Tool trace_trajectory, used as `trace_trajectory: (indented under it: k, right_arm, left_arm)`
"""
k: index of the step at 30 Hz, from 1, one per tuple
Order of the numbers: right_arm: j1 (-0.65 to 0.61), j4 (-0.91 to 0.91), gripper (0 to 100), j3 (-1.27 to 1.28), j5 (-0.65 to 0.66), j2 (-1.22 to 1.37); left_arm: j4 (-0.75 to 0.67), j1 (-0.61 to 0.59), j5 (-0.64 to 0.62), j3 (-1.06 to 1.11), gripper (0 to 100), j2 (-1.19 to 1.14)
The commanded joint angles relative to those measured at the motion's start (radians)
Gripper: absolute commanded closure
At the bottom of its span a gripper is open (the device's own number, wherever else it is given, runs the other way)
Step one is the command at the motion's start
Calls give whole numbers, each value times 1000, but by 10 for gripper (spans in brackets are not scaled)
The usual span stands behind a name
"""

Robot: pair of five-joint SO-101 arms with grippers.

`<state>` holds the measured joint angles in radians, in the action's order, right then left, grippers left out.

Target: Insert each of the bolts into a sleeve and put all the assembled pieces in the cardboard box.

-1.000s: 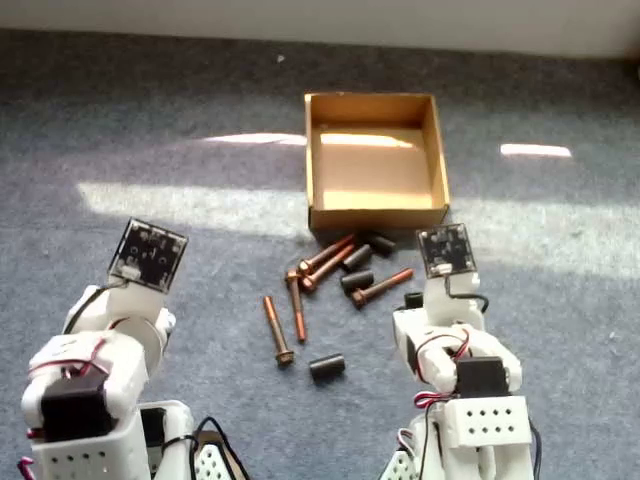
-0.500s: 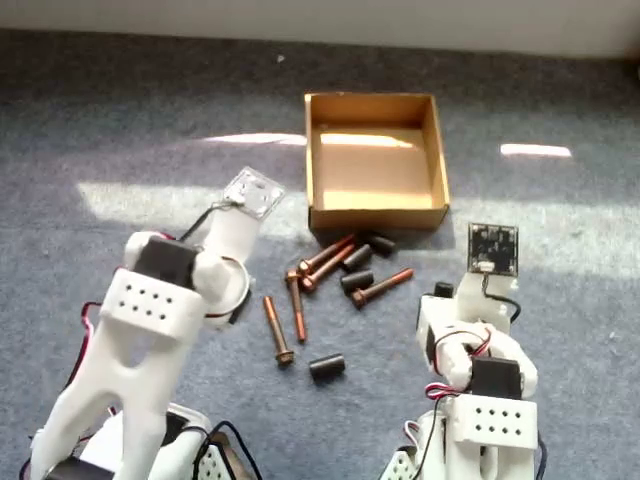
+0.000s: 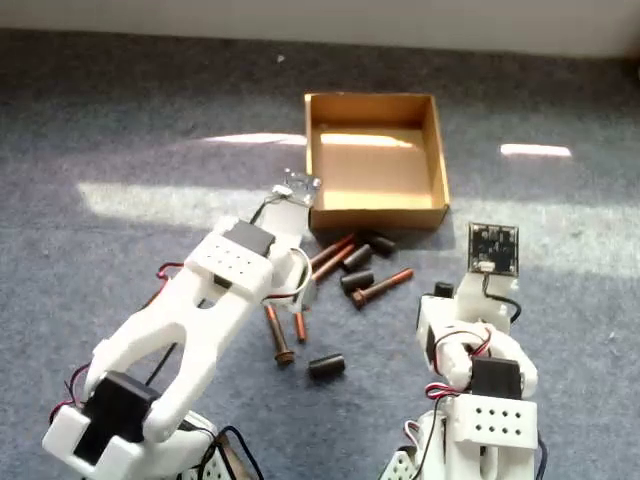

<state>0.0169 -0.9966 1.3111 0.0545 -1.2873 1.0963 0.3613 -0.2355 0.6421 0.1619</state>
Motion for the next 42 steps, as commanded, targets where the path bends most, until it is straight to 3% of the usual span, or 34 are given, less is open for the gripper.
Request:
trace_trajectory:
  k: [1,14,23,26,33,42]
  right_arm:
    - [13,36,994,-5,-5,-16]
    - [13,35,993,-5,-3,-16]
    - [-2,38,991,24,-3,-16]
    - [-25,38,992,25,-3,-16]
    - [-31,31,992,22,-9,-16]
    - [-59,1,991,21,-12,-18]
  left_arm:
    - [-121,28,-34,-50,785,-94]
    - [-135,-5,-34,-219,861,-351]
    - [-138,-4,-28,-246,992,-383]
    - [-135,-5,-28,-246,995,-380]
    - [-114,-27,-28,-226,995,-260]
    - [-118,-102,-28,-82,995,99]
